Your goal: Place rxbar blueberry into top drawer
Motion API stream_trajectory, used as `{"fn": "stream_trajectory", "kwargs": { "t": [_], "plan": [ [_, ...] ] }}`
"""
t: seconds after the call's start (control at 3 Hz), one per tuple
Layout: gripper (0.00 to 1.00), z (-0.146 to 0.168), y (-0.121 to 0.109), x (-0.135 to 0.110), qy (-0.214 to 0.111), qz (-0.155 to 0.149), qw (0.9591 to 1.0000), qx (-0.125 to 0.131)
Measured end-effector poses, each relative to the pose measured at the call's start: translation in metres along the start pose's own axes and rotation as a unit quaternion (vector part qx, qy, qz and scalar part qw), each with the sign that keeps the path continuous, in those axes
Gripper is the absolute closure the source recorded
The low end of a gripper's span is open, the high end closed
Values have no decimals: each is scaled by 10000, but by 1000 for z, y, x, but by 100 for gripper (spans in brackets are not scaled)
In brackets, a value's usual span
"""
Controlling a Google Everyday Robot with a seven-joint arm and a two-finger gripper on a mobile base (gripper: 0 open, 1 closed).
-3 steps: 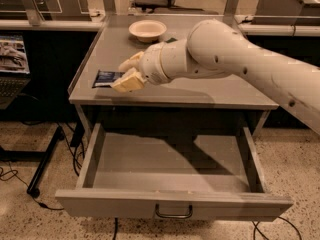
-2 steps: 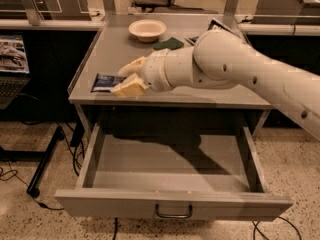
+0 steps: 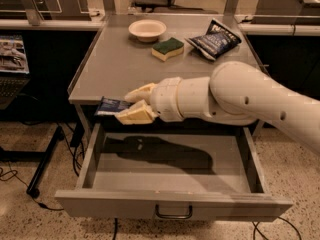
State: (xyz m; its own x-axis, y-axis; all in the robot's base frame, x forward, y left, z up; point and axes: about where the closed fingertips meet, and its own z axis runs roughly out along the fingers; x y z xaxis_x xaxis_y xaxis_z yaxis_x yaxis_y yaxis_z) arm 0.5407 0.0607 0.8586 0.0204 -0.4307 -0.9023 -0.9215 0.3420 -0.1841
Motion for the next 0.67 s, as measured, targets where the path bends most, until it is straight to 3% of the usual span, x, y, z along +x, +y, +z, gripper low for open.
{"fn": "stream_trajectory", "kwargs": {
  "t": [0.67],
  "plan": [
    [100,-32,24,38,158,370,9988,273]
  ]
}}
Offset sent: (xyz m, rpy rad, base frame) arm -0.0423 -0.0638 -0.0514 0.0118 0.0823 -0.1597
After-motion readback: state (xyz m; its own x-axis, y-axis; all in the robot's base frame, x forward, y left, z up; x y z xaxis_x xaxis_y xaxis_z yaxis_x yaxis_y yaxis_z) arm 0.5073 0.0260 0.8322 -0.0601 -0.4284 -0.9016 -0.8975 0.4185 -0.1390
